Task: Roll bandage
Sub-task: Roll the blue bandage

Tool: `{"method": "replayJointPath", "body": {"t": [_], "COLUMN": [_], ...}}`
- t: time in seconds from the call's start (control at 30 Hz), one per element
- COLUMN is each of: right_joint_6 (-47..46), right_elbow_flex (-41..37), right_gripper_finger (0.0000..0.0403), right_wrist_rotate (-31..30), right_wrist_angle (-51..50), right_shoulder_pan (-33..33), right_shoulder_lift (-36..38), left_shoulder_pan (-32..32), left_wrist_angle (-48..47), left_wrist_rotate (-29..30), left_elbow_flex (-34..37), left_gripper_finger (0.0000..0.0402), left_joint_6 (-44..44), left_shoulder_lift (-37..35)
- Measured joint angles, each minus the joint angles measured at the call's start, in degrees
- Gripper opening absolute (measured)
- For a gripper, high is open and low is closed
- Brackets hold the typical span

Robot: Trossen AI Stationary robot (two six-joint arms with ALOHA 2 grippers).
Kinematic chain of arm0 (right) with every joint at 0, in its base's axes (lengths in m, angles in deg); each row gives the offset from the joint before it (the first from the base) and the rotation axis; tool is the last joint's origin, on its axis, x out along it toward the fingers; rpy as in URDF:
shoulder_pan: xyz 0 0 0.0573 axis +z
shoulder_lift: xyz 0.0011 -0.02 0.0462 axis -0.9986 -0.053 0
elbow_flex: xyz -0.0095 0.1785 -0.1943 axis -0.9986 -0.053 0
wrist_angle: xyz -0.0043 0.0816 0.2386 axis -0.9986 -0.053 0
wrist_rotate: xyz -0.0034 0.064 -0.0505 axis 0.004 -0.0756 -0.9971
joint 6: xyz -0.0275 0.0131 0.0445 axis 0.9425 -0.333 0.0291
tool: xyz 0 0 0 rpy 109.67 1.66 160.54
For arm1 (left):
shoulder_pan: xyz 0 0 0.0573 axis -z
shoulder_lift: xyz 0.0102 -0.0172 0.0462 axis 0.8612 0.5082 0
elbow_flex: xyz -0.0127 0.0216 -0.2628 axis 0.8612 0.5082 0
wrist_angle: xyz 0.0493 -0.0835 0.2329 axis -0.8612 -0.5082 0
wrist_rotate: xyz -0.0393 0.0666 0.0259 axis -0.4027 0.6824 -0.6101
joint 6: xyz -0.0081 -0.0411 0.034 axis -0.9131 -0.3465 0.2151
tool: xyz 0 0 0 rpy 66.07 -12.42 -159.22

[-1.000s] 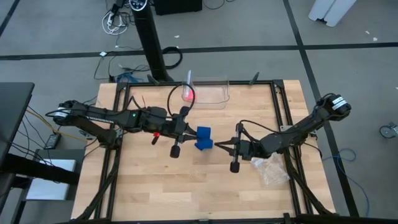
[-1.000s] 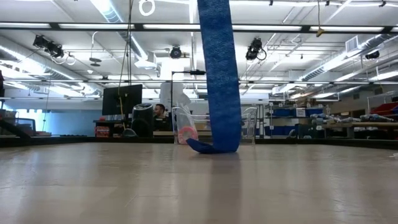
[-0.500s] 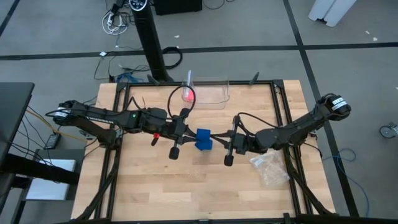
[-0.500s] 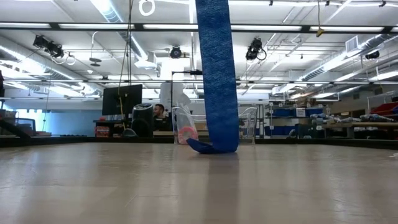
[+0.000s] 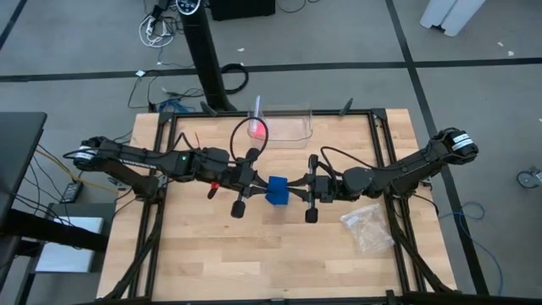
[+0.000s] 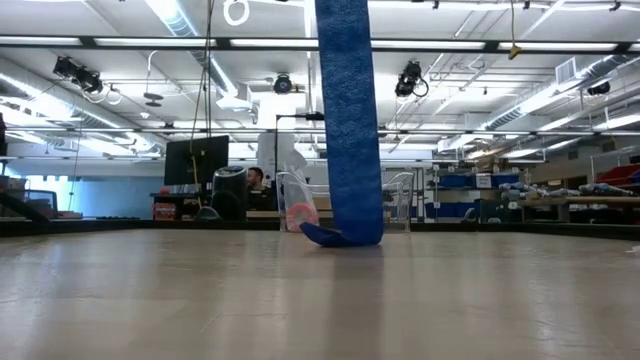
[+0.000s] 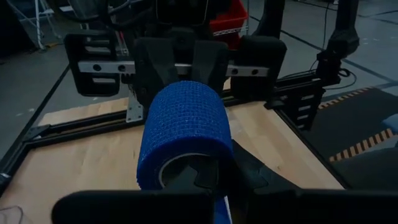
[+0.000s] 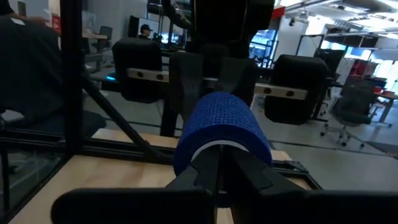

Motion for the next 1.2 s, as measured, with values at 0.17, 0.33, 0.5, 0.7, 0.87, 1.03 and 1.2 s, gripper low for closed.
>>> {"method": "replayJointPath", "body": {"t": [0.17, 0.33, 0.5, 0.7, 0.87, 1.03, 1.2], "right_joint_6": [0.1, 0.8, 1.1, 1.1, 1.1, -0.5, -0.9], "right_elbow_flex": [-0.1, -0.1, -0.1, -0.1, 0.0, 0.1, 0.1], "right_gripper_finger": [0.0023, 0.0004, 0.0002, 0.0002, 0.0001, 0.0001, 0.0001], "right_wrist_rotate": [-0.2, -0.6, -1.8, -1.7, -1.7, -1.5, -1.6], "right_wrist_angle": [1.1, 3.0, 3.5, 3.7, 2.0, -1.9, -2.1], "right_shoulder_pan": [-0.2, -0.2, -0.2, -0.2, -0.2, 0.0, 0.2], "right_shoulder_lift": [-0.1, -0.1, -0.1, -0.1, 0.0, 0.0, 0.0], "left_shoulder_pan": [-0.1, -0.1, -0.1, 0.0, 0.0, 0.0, 0.0], "left_wrist_angle": [0.1, 0.4, -0.9, -1.0, -1.4, -0.9, -1.8], "left_wrist_rotate": [0.3, 3.3, 5.2, 5.1, 4.1, 0.7, 0.2], "left_elbow_flex": [0.0, -0.1, -0.1, -0.1, 0.0, 0.1, 0.1], "left_gripper_finger": [0.0020, 0.0043, 0.0080, 0.0108, 0.0112, 0.0112, 0.0113], "left_joint_6": [-1.5, -3.9, -5.0, -5.0, -5.0, -5.0, -5.0], "left_shoulder_lift": [0.5, 0.3, 0.4, 0.4, 0.1, -1.3, -2.8]}}
